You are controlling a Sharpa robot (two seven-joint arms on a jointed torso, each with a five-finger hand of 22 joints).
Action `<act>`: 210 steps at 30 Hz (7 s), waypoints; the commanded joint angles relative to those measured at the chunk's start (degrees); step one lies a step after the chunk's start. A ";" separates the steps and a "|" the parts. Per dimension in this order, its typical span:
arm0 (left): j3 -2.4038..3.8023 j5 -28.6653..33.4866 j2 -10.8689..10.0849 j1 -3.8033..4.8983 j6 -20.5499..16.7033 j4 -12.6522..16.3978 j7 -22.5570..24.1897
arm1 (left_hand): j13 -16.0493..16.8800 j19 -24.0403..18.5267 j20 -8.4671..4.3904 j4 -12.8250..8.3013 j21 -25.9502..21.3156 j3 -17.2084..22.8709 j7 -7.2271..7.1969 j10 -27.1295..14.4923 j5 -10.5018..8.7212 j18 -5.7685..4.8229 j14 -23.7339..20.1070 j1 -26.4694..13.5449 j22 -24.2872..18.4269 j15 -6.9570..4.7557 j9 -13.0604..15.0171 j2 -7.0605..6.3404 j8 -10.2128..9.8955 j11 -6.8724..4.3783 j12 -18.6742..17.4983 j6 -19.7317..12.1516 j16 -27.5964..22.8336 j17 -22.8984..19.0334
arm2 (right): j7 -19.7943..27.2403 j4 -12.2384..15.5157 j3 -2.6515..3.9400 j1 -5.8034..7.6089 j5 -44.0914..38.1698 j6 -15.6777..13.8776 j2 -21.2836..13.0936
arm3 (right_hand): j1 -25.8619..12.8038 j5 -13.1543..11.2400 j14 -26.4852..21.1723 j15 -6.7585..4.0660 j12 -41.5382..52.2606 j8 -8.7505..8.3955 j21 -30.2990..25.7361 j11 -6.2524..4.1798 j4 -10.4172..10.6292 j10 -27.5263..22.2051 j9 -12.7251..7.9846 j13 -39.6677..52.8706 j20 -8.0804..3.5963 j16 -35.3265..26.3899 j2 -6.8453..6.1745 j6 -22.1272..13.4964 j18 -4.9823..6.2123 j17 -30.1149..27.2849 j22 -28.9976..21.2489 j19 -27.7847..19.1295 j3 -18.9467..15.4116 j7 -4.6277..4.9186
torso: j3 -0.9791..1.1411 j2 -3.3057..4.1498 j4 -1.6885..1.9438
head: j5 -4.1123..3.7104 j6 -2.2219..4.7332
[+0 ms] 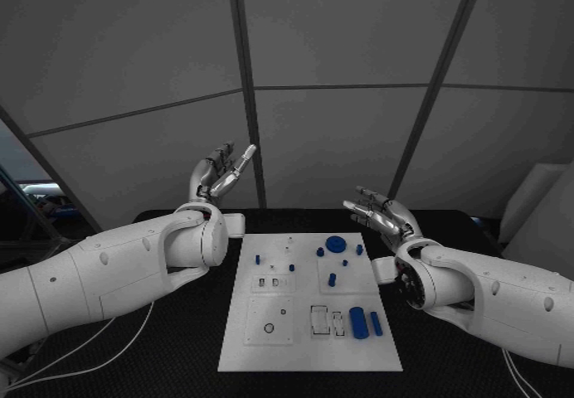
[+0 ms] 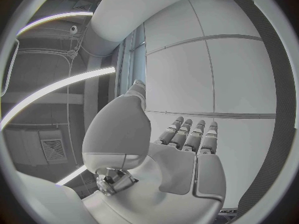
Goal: Assemble the parts on the task board
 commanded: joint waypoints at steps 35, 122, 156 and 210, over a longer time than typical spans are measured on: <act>-0.03 -4.54 -11.89 -0.09 16.08 13.18 -3.32 | 2.12 42.02 -1.22 -7.02 13.80 2.49 4.34 46.72 0.27 3.13 47.46 11.44 5.29 -5.06 2.39 5.51 6.96 1.73 6.99 39.24 10.46 4.40 | -24.04 -16.63 -0.01 10.00 -83.34 16.83 7.98 | 4.97 5.27 65.07 -12.81 0.61 2.04 39.89 -8.27 -5.88 48.48 1.83 1.42 -11.14 33.01 -6.39 44.23 6.25 22.63 19.50 43.90 9.00 0.48 | 0.12 6.53 -0.54 | -0.93 -0.06; 0.35 -4.34 -13.61 0.19 16.68 17.81 -3.56 | 2.13 42.59 -1.06 -8.00 13.03 1.44 4.65 46.34 0.27 3.13 47.43 11.07 4.55 -4.80 1.97 5.91 5.49 2.06 5.08 38.99 8.91 3.97 | -26.21 -20.23 -0.30 10.34 -92.86 26.49 15.85 | 4.79 3.36 66.22 -12.17 1.11 1.51 47.79 -7.73 -1.87 43.36 2.08 1.73 -10.30 64.17 -7.44 42.48 6.42 53.83 23.33 44.70 11.08 -0.17 | -0.38 11.57 -0.13 | -0.10 -2.05; 0.43 -4.34 -13.50 0.39 16.55 17.63 -3.83 | 2.17 42.78 -1.05 -8.30 12.89 1.48 4.69 46.51 0.27 3.14 47.65 11.24 4.40 -4.81 1.99 6.41 5.30 2.08 4.81 39.18 8.69 3.93 | -25.23 -20.40 -0.53 10.29 -92.09 22.80 15.81 | 7.21 0.00 66.09 -13.24 1.70 1.89 50.77 -8.87 -2.22 49.43 2.44 1.94 -11.04 68.47 -5.62 46.10 6.44 57.87 24.89 44.27 18.32 -0.12 | -0.35 11.78 -0.13 | 0.26 -3.26; 0.47 -4.33 -12.76 1.09 16.69 16.21 -4.10 | 2.19 42.90 -1.06 -8.61 12.80 1.51 4.65 46.68 0.27 3.14 47.78 11.46 4.30 -4.82 2.00 6.63 5.18 2.05 4.65 39.33 8.54 3.91 | -26.59 -27.97 -0.39 10.38 -89.33 10.60 24.96 | 6.86 0.21 66.17 -13.19 0.84 1.59 52.06 -8.74 -2.25 49.58 2.45 1.71 -11.06 69.71 -6.57 46.47 6.30 59.19 25.90 44.05 19.83 0.09 | -0.51 12.63 0.56 | 1.13 -2.01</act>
